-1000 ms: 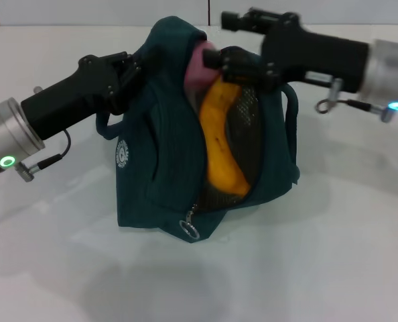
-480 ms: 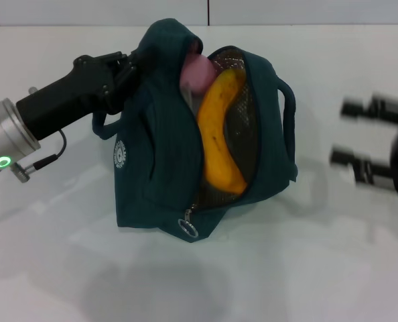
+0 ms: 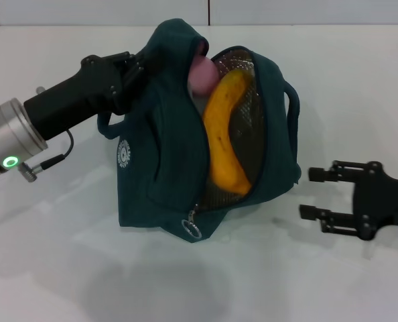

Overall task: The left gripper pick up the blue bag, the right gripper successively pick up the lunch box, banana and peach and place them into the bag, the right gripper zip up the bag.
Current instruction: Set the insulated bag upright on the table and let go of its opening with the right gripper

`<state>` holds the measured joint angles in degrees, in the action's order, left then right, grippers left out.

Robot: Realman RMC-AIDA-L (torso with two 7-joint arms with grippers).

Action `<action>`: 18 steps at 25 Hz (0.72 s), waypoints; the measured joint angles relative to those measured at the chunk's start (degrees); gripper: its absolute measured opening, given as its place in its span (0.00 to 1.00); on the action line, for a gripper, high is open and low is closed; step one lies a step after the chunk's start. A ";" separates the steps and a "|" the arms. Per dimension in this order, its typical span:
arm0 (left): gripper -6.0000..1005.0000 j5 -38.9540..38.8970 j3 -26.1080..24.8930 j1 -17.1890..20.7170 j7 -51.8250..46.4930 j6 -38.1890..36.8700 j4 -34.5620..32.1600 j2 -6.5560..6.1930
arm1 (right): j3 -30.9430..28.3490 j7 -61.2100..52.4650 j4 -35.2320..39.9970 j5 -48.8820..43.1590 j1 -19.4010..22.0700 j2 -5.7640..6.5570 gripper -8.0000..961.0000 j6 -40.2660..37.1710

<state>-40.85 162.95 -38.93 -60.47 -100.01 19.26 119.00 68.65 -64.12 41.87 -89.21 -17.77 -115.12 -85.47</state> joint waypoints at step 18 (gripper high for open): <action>0.04 -0.30 0.00 0.09 0.18 1.57 -0.21 0.00 | 8.44 3.44 -0.15 6.21 -3.23 -0.36 0.65 9.15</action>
<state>-41.14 162.95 -38.84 -60.28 -98.44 19.06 119.00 77.09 -60.68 41.72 -83.00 -21.00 -115.48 -76.32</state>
